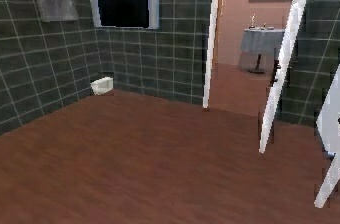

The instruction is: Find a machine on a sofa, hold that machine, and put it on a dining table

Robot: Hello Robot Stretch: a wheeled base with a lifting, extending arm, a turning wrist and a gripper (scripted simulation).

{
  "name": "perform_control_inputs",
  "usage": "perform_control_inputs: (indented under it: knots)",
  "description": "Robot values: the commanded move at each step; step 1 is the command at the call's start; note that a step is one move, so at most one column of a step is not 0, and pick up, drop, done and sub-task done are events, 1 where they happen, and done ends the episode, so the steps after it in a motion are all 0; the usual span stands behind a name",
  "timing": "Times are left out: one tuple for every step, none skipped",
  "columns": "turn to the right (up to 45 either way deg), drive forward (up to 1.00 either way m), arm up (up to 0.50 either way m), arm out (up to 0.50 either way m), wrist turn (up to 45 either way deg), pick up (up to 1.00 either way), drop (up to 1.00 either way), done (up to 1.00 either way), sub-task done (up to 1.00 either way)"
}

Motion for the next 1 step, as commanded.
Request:
perform_control_inputs:
  knots:
    - [9.0,0.0,0.0,0.0,0.0,0.0,0.0,0.0,0.0]
